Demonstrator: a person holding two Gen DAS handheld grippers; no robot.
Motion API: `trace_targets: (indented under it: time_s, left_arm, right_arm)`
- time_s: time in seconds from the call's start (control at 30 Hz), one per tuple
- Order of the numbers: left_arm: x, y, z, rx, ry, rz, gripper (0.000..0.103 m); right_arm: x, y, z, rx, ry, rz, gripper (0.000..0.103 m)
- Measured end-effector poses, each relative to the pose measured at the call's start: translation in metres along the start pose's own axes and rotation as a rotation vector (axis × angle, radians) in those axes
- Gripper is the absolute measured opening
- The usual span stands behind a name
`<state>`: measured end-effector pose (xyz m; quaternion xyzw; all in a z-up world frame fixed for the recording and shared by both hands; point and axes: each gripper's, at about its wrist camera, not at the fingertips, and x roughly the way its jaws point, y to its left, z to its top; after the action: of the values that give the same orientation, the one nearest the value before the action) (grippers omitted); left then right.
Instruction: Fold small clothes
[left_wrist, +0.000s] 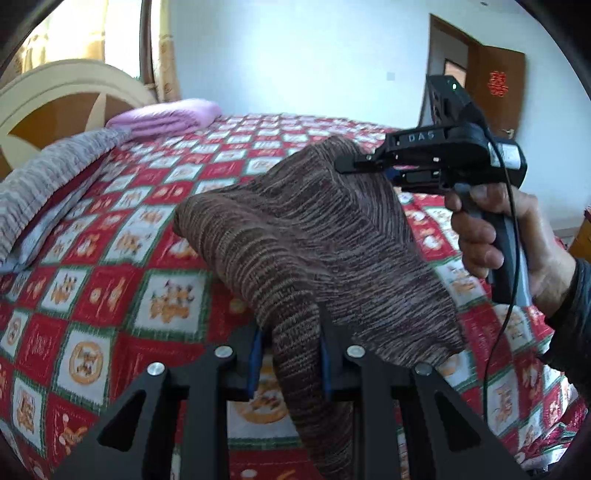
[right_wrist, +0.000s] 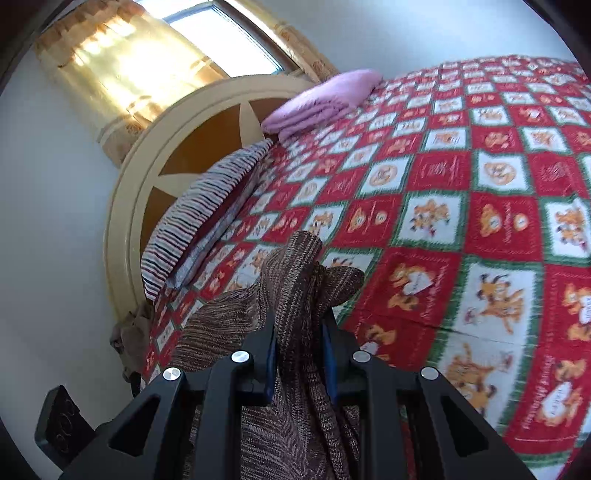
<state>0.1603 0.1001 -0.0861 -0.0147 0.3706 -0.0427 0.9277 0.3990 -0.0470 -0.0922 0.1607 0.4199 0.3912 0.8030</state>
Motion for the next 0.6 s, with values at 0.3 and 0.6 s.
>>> trace_targets:
  time_s: [0.3, 0.6]
  left_arm:
    - [0.020, 0.019, -0.026, -0.057, 0.077, 0.003, 0.030]
    - [0.027, 0.020, -0.032, -0.065, 0.083, 0.010, 0.036]
  right_arm:
    - [0.037, -0.011, -0.004, 0.023, 0.044, -0.024, 0.021]
    - [0.047, -0.027, -0.007, 0.051, 0.053, -0.039, 0.021]
